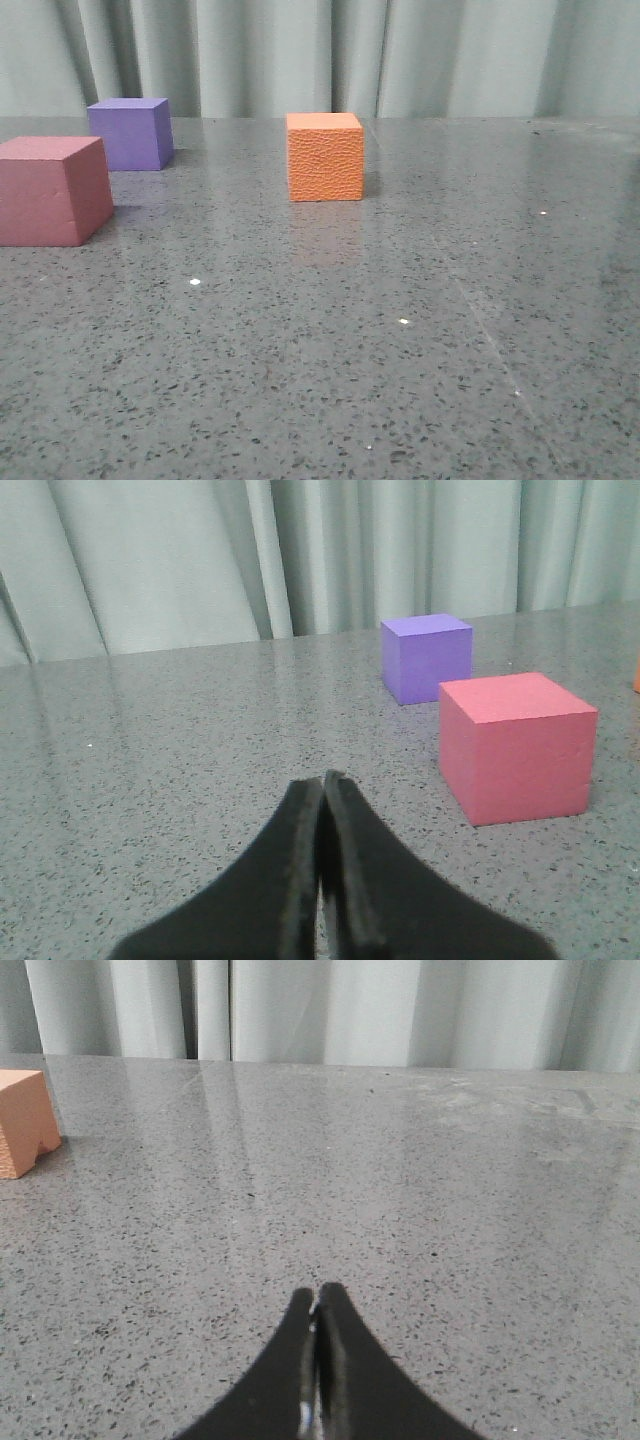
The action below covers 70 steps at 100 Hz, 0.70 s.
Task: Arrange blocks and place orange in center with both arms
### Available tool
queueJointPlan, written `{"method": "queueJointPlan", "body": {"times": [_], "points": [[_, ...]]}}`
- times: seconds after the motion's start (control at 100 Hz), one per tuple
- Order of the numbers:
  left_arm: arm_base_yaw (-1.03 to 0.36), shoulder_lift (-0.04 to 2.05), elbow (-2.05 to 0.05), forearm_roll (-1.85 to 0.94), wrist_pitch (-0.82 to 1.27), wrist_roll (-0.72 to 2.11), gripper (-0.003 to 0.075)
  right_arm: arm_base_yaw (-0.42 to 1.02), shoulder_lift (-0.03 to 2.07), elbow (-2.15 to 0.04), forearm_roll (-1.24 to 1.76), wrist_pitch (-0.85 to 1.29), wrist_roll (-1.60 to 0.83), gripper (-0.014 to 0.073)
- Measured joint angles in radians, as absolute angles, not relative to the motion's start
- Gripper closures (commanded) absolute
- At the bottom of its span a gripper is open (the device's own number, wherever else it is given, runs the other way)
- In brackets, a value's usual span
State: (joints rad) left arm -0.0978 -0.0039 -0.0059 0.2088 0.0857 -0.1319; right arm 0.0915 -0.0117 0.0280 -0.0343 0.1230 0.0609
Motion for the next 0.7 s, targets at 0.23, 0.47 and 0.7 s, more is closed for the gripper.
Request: {"method": "queueJointPlan", "body": {"times": [0.23, 0.47, 0.7], "points": [[-0.098, -0.004, -0.006, 0.303, 0.082, -0.132, 0.0739, 0.092, -0.012, 0.028, -0.034, 0.123, 0.061, 0.0661], [-0.098, -0.004, -0.006, 0.375, 0.080, -0.132, 0.0739, 0.092, -0.012, 0.028, -0.034, 0.123, 0.061, 0.0661], [-0.098, -0.004, -0.011, 0.281, -0.062, -0.145, 0.0739, 0.092, -0.012, 0.028, -0.034, 0.123, 0.061, 0.0661]]}}
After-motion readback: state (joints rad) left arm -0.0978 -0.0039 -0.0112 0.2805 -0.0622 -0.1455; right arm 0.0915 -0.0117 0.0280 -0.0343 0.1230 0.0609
